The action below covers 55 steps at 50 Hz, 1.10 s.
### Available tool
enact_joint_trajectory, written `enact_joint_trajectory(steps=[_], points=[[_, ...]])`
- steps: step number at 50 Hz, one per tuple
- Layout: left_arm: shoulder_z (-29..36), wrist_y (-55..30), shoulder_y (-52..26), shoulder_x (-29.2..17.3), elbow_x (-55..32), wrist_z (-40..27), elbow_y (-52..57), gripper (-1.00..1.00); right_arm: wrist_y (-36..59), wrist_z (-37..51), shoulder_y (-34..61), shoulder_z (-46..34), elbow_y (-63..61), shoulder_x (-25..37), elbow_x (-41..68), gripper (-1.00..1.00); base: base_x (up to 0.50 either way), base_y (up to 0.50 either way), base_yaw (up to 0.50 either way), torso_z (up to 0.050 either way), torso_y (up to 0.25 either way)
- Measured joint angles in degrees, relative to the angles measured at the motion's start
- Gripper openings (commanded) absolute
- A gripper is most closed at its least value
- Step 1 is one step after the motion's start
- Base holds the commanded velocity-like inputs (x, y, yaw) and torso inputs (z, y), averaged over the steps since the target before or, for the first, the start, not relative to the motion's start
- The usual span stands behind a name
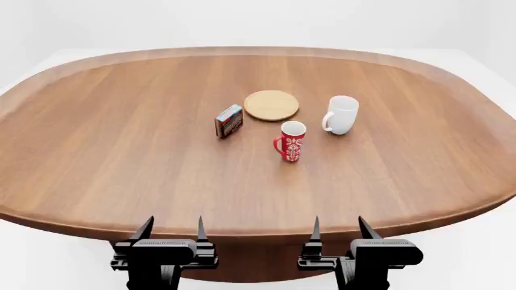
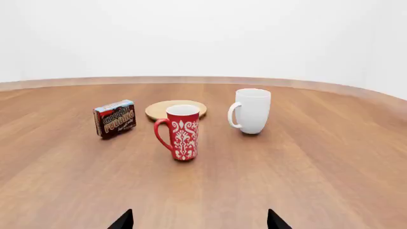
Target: Put the chocolate pudding to the left of the plate.
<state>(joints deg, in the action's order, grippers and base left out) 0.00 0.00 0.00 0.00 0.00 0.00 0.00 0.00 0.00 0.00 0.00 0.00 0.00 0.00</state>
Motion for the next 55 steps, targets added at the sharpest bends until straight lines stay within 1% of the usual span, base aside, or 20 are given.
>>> enact_joint_trajectory(steps=[12,55], points=[[1.6,-0.2,-0.2,-1.4,-1.4,-1.5,-0.2,1.00,0.2,1.6,0.3,-1.5,0.3,1.3,1.7,1.00,0.00,0.00,0.00,0.000,0.000],[6.1,0.5,-0.2,-5.3,-5.6,-5.1,-0.2,1.00,0.7,6.3,0.9,-6.0,0.6,5.0,5.5,1.00,0.00,0.50,0.00,0.000,0.000]])
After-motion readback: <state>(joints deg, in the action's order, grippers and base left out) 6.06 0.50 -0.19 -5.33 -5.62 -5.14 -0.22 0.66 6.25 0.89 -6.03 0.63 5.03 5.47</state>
